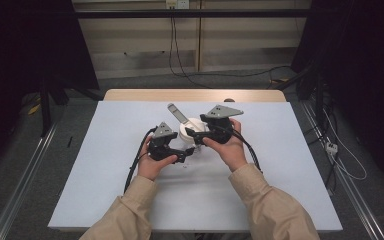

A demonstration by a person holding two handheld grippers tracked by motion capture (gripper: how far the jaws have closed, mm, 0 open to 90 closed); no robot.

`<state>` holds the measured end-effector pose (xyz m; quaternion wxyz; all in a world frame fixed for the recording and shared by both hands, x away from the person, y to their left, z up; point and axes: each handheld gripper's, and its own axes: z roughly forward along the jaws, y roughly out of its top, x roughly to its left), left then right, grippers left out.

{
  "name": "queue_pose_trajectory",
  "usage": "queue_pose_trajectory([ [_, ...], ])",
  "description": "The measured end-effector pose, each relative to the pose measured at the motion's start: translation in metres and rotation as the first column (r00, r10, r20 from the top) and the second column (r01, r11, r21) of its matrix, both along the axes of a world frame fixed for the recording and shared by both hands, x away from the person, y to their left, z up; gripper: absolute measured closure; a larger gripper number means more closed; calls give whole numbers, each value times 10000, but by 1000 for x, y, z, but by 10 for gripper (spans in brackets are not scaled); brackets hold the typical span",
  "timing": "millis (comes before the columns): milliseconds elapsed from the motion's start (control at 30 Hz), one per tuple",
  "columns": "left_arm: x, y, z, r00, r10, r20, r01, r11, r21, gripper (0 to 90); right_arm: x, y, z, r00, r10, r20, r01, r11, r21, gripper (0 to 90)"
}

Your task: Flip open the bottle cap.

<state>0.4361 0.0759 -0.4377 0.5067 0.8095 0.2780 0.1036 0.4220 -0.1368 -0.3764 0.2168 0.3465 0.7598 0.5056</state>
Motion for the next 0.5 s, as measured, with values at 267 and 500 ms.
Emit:
queue_pose_trajectory([
  [267, -10, 14, 4, 9999, 85, 110, -84, 9999, -133, 85, -15, -14, -6, 10000, 27, -42, -27, 10000, -63, 212],
  [500, -17, 28, 9, 9995, 231, 196, -231, 9997, -8, 75, -28, -30, -16, 9998, -39, -179, 38, 10000, -31, 163],
])
